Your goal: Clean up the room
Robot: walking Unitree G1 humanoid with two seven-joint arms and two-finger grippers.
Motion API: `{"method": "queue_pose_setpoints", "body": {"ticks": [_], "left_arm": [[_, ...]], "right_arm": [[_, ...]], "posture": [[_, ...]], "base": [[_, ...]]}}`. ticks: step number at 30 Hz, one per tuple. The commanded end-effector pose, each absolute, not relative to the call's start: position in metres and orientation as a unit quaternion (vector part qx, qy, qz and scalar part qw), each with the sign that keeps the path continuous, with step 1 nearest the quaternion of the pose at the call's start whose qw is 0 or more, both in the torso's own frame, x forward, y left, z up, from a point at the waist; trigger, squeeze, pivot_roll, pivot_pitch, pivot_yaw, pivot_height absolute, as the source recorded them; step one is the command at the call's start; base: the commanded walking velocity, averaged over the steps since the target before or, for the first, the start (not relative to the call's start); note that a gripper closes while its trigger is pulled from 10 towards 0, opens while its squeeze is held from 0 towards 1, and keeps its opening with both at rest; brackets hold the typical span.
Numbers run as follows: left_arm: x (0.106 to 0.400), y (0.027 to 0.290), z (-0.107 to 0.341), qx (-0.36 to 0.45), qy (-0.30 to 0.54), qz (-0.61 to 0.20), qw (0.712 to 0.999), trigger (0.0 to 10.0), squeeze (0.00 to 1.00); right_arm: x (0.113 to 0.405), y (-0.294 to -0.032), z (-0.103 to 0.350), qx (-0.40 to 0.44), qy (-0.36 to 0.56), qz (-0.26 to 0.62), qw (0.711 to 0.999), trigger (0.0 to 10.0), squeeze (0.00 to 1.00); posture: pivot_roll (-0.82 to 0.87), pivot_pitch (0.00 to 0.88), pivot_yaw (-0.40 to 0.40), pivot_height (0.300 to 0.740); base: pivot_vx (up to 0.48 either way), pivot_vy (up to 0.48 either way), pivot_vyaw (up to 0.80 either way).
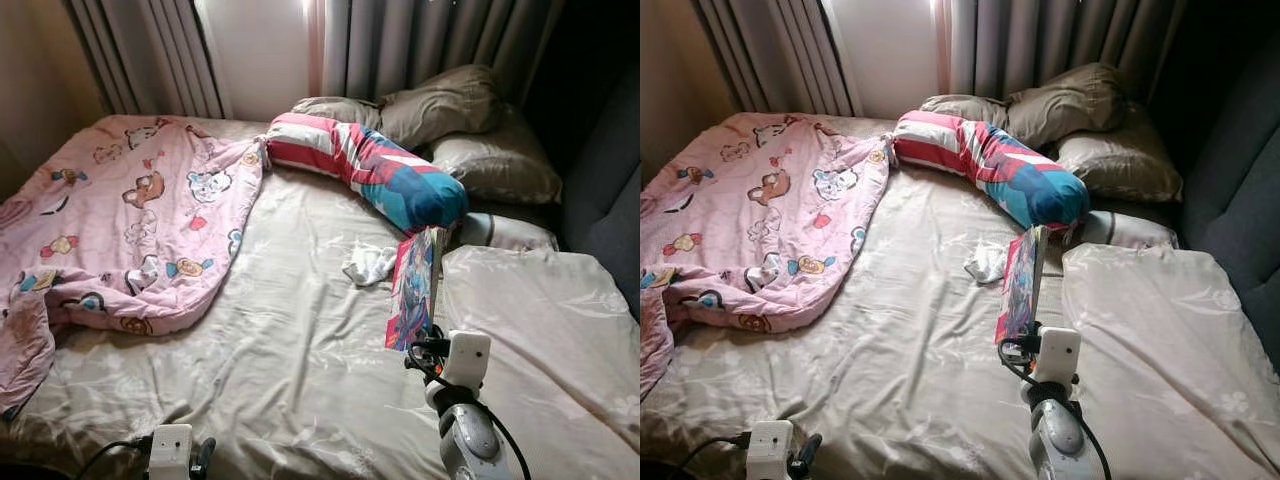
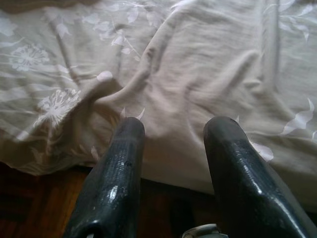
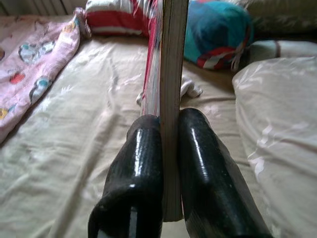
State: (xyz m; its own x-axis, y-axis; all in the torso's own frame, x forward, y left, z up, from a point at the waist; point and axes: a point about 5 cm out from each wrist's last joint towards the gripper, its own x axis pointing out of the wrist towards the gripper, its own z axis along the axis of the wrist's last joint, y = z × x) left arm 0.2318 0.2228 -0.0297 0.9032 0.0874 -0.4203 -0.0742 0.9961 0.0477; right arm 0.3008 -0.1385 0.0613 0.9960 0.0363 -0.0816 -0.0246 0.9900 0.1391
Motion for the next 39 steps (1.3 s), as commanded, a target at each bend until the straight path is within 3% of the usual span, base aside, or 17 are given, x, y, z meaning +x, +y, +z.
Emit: {"method": "queue_pose_setpoints", "body": {"ticks": [1, 20, 28, 39], "left_arm": [[0.226, 0.225, -0.034, 0.022, 0.235, 0.038, 0.971, 10.0, 0.0], [0.224, 0.229, -0.036, 0.025, 0.243, 0.04, 0.969, 10.0, 0.0], [0.224, 0.23, -0.036, 0.026, 0.246, 0.039, 0.968, 10.0, 0.0], [0.223, 0.231, -0.037, 0.028, 0.25, 0.038, 0.967, 10.0, 0.0]], "right_arm": [[0.302, -0.134, 0.061, 0.067, 0.047, 0.025, 0.996, 10.0, 0.0], [0.304, -0.13, 0.053, 0.058, 0.078, 0.035, 0.995, 10.0, 0.0], [0.305, -0.131, 0.056, 0.062, 0.06, 0.034, 0.996, 10.0, 0.0], [0.319, -0.129, 0.057, 0.05, 0.082, 0.047, 0.994, 10.0, 0.0]], "posture": [[0.0, 0.183, -0.004, 0.67], [0.0, 0.191, 0.004, 0.661], [0.0, 0.193, 0.008, 0.636], [0.01, 0.195, 0.013, 0.636]], "base": [[0.0, 0.0, 0.0], [0.0, 0.0, 0.0], [0.0, 0.0, 0.0], [0.0, 0.0, 0.0]]}}
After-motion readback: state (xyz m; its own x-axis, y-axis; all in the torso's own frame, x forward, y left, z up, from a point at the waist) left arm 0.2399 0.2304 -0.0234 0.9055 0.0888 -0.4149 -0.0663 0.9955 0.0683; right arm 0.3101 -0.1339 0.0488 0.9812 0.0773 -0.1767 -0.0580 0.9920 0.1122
